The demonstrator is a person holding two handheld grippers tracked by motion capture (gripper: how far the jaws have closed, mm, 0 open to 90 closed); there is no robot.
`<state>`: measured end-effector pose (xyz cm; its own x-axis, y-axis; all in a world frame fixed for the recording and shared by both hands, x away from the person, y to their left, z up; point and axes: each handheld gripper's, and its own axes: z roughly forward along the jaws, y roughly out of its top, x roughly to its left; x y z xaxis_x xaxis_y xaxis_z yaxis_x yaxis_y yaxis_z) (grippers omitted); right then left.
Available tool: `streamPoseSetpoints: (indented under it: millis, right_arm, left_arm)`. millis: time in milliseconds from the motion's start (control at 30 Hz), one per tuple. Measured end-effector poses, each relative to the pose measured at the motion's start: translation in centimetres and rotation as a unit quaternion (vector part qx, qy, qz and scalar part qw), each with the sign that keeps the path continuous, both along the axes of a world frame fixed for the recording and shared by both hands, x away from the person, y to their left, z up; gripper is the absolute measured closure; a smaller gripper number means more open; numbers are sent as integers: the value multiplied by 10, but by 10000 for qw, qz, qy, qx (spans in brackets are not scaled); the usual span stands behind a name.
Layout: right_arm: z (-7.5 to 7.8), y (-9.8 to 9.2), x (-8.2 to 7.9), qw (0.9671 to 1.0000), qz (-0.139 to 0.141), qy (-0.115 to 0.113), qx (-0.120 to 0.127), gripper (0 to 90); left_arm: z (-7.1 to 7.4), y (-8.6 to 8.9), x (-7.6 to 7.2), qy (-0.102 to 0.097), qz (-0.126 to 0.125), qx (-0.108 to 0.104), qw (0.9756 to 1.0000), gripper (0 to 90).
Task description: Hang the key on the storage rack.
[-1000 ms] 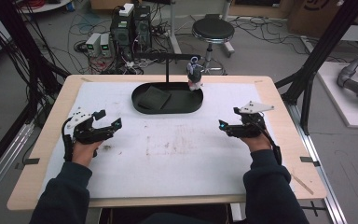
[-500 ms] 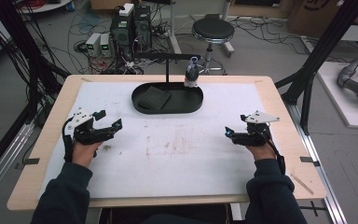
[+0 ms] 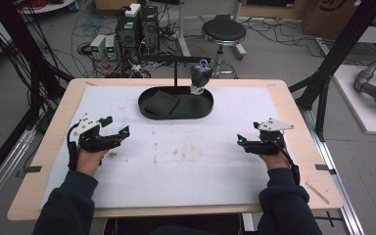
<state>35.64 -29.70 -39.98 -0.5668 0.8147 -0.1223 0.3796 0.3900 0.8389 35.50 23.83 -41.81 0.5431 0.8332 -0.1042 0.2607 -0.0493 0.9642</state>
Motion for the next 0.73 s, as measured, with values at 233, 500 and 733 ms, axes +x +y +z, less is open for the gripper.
streamPoseSetpoints:
  millis: [233, 500, 733]
  right_arm:
    - [-2, -1, -2, 10000, -9, 21, -53, 205]
    - [-3, -4, -2, 10000, -49, 32, -52, 206]
    - [-3, -7, -2, 10000, -90, 13, -19, 205]
  left_arm:
    - [0, 0, 0, -12, -18, 10, 10000, 176]
    - [-1, -1, 1, 8, -18, 11, 10000, 176]
    - [-1, -1, 2, -2, -7, 8, 10000, 177]
